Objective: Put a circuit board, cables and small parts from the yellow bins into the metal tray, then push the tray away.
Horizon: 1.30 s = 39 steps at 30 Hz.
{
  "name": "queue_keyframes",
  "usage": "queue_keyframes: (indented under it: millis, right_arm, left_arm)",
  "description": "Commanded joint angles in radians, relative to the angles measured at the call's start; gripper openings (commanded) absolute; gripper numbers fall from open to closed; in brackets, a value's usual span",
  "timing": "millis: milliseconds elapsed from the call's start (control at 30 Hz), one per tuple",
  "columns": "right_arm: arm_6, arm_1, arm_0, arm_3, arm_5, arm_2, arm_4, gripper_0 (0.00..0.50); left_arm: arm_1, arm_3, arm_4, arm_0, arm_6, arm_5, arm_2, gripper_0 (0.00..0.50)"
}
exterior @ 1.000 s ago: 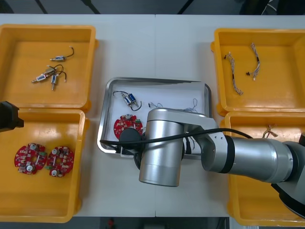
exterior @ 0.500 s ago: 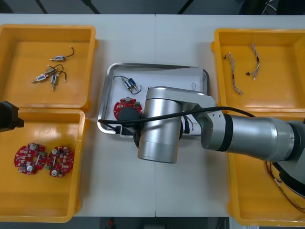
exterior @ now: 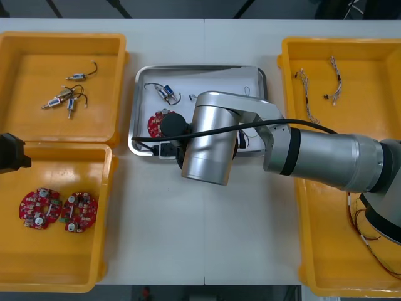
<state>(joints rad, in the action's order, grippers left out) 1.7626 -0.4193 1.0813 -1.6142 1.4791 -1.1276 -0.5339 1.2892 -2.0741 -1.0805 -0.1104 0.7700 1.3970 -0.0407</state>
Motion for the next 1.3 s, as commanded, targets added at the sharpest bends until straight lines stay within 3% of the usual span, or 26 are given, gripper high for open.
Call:
queue_keyframes:
  millis: [33, 233, 467, 900, 1300]
  right_arm:
    - [0.107, -0.016, 0.075, 0.047, -0.029, -0.012, -0.005, 0.0]
    - [0.172, -0.016, 0.1, 0.135, -0.117, -0.012, -0.009, 0.0]
    - [0.181, -0.015, 0.121, 0.26, -0.263, -0.012, -0.012, 0.0]
    - [0.195, -0.013, 0.167, 0.439, -0.436, -0.012, -0.037, 0.0]
    - [0.189, -0.006, 0.187, 0.522, -0.586, -0.012, -0.038, 0.0]
  left_arm:
    - [0.048, -0.003, -0.007, 0.014, 0.031, -0.009, 0.018, 0.5]
    - [0.048, -0.003, -0.007, 0.014, 0.031, -0.009, 0.018, 0.5]
    - [0.048, -0.003, -0.007, 0.014, 0.031, -0.009, 0.018, 0.5]
    - [0.048, -0.003, -0.007, 0.014, 0.031, -0.009, 0.018, 0.5]
    - [0.048, -0.003, -0.007, 0.014, 0.031, -0.009, 0.018, 0.5]
